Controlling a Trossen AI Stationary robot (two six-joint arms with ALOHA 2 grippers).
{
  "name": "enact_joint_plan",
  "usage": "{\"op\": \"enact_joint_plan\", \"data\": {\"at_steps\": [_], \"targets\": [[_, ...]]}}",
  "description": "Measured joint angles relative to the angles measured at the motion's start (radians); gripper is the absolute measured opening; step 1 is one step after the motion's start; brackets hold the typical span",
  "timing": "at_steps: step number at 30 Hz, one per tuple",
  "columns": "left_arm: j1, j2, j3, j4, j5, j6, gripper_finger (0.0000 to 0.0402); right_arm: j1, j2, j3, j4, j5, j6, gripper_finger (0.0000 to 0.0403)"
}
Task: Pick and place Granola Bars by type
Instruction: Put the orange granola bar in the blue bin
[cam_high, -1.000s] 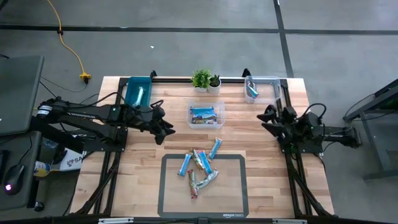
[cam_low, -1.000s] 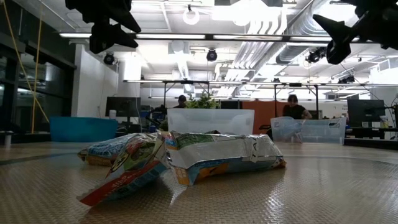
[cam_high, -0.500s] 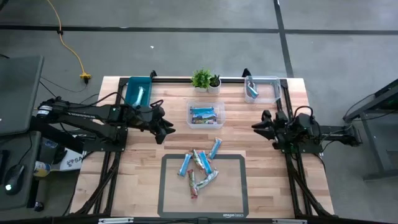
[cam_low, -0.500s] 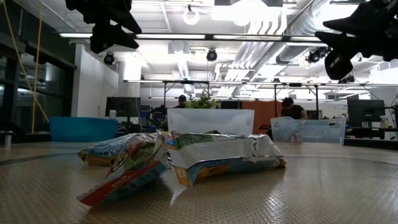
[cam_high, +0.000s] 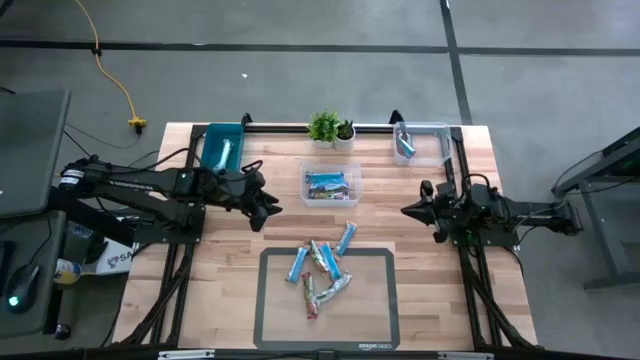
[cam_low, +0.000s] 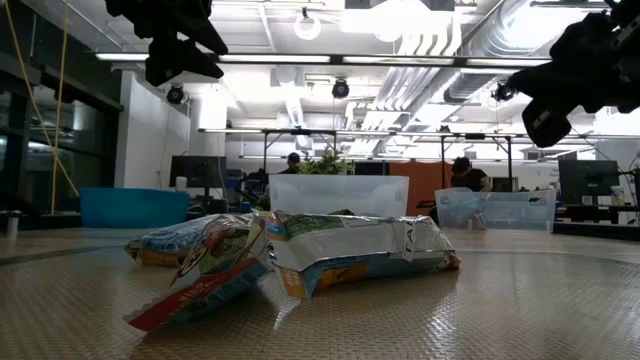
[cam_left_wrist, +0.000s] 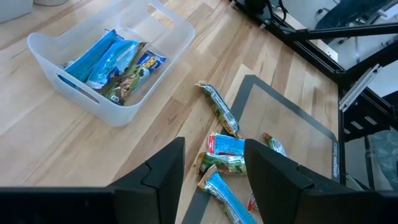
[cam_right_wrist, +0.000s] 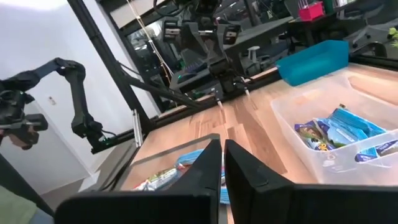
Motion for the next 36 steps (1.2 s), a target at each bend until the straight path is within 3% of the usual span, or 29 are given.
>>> {"op": "enact_joint_plan", "data": {"at_steps": [7,14,21,27,36], "targets": [[0.0,0.0,0.0,-0.01,0.016,0.0,0.0163,0.0,0.0,0.0,-0.002,-0.001,-0.075,0.0012],[-0.038,0.0,0.0,-0.145,0.072,-0.057,0.0163,0.0,0.0,0.0,-0.004,-0.002,-0.07,0.0025],[-0.15,0.008,0.0,-0.128,-0.004,-0.23,0.0163,0.0,0.0,0.0,-0.006,-0.003,-0.074,0.0023],[-0.222,0.087,0.0,-0.095,-0.087,-0.425,0.0163,0.0,0.0,0.0,-0.005,-0.002,-0.074,0.0028],[-0.223,0.298,0.0,-0.099,-0.028,-0.701,0.0163,0.0,0.0,0.0,0.002,-0.001,-0.074,0.0025]]}}
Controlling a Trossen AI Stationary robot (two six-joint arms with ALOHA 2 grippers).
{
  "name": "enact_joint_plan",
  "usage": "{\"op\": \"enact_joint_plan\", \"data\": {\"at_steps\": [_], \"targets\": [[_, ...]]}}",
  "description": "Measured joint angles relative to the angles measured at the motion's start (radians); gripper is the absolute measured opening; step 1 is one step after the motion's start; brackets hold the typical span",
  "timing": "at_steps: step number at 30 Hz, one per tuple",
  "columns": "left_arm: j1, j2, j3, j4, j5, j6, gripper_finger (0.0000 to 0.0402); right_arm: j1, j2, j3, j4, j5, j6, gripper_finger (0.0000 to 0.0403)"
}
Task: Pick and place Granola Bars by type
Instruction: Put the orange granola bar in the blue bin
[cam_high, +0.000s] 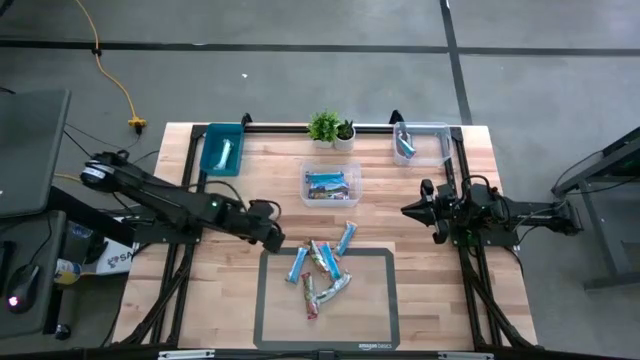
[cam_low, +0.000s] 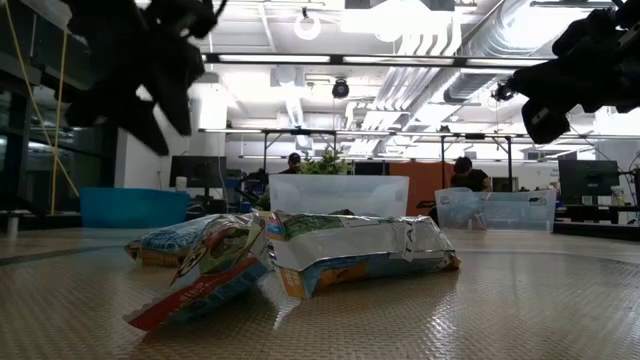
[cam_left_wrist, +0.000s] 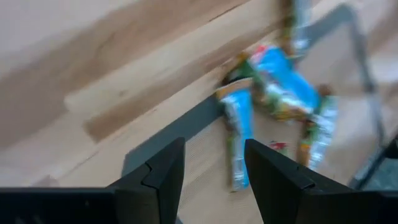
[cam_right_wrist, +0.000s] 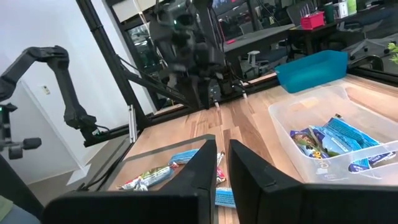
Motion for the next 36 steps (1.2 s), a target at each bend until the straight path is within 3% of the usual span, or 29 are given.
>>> {"op": "enact_joint_plan", "data": {"at_steps": [10,21,28,36], "targets": [[0.0,0.146,0.0,0.083,0.073,-0.015,0.0163,0.0,0.0,0.0,0.003,0.0,0.0,0.003],[0.0,0.199,-0.001,0.139,0.054,0.02,0.0163,0.0,0.0,0.0,0.003,0.0,0.0,0.0037],[0.0,0.225,0.002,0.316,0.092,-0.007,0.0163,0.0,0.008,0.0,0.005,0.0,0.0,0.0031],[0.0,0.269,0.01,0.375,0.105,0.005,0.0163,0.0,0.01,0.0,0.004,0.0,0.0,0.0036]]}}
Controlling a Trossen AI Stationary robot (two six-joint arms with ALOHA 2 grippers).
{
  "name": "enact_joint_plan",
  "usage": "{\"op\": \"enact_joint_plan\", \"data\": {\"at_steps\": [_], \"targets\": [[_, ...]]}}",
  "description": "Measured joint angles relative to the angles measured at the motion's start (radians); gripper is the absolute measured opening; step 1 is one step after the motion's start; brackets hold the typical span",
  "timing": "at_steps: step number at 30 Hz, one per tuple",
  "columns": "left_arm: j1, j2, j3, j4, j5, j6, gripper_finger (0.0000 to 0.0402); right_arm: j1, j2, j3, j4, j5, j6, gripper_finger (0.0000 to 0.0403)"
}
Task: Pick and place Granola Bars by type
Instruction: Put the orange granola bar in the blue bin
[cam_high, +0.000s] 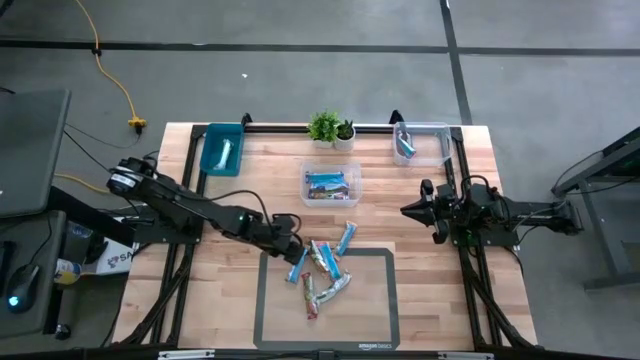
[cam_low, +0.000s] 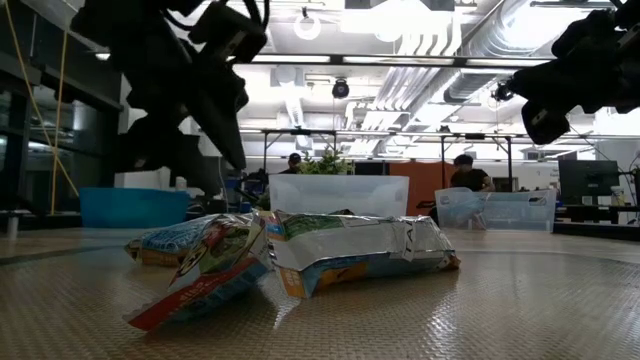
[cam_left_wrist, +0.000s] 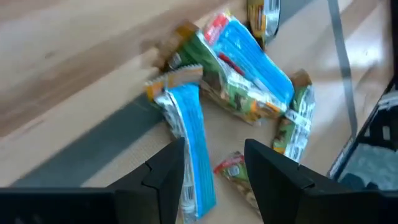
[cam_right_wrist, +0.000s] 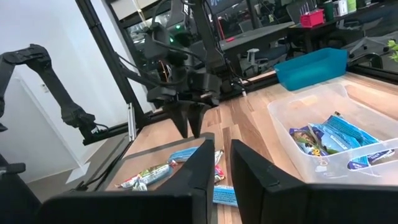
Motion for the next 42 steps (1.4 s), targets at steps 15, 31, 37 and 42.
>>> {"op": "enact_joint_plan", "data": {"at_steps": [15,31,37,42], "targets": [[0.0,0.234,0.447,-0.628,-0.049,-0.049,0.0163,0.0,0.0,0.0,0.001,0.0,0.0,0.0035],[-0.008,0.387,0.556,-0.666,0.034,-0.119,0.0163,0.0,0.016,0.0,-0.001,0.001,0.0,0.0034],[-0.015,0.402,0.553,-0.687,0.023,-0.141,0.0163,0.0,0.017,0.0,-0.001,0.001,0.0,0.0035],[-0.014,0.432,0.553,-0.658,0.038,-0.143,0.0163,0.0,0.017,0.0,0.0,0.0,0.0,0.003]]}}
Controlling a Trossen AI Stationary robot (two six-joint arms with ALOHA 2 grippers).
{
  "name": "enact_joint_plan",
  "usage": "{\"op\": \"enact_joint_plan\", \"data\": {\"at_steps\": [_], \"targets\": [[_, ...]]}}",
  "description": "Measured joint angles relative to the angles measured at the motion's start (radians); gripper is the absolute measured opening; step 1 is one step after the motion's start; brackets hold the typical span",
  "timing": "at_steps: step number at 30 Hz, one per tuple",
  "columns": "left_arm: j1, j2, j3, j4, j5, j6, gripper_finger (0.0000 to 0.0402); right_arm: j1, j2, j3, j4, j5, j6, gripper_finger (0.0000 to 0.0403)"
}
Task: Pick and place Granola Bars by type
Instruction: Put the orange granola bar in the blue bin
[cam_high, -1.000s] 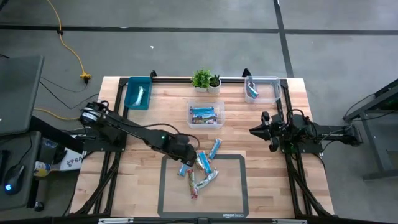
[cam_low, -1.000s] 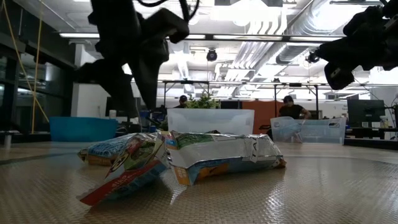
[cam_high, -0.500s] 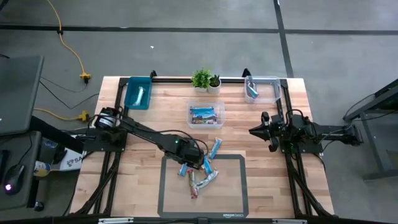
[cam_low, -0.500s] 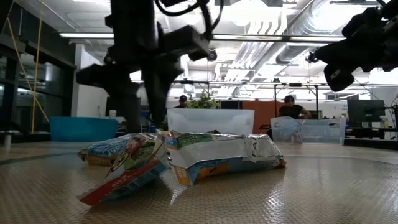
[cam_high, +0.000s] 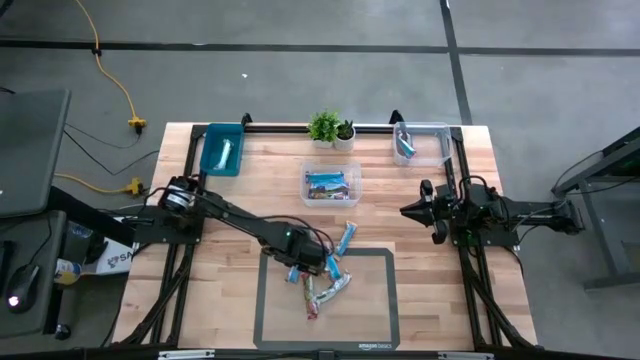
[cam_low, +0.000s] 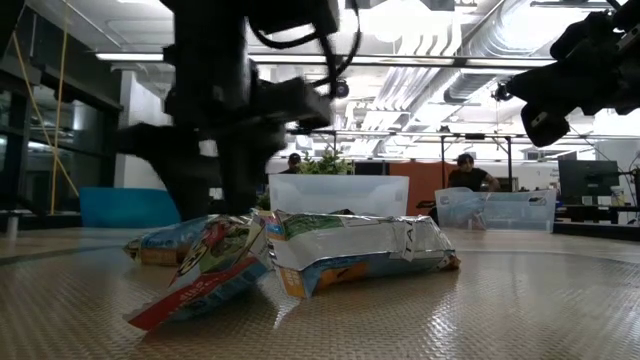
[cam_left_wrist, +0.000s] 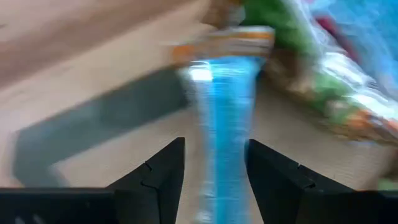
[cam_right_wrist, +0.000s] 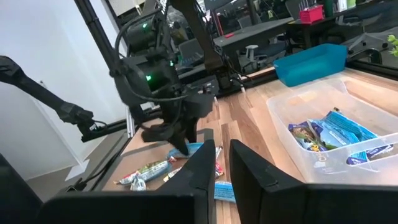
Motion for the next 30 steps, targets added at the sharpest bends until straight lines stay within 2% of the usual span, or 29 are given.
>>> {"op": "enact_joint_plan", "data": {"at_steps": [11,23,30], "targets": [[0.0,0.029,0.003,0.022,0.006,0.0,0.0157,0.0,0.007,0.0,0.0,0.0,0.0,0.0035],[0.0,0.03,0.001,0.013,0.022,0.011,0.0052,0.0,0.006,0.0,0.001,0.0,0.0,0.0036],[0.002,-0.001,0.0,-0.009,0.023,0.023,0.0041,0.0,0.006,0.0,0.001,0.0,0.0,0.0032]]}}
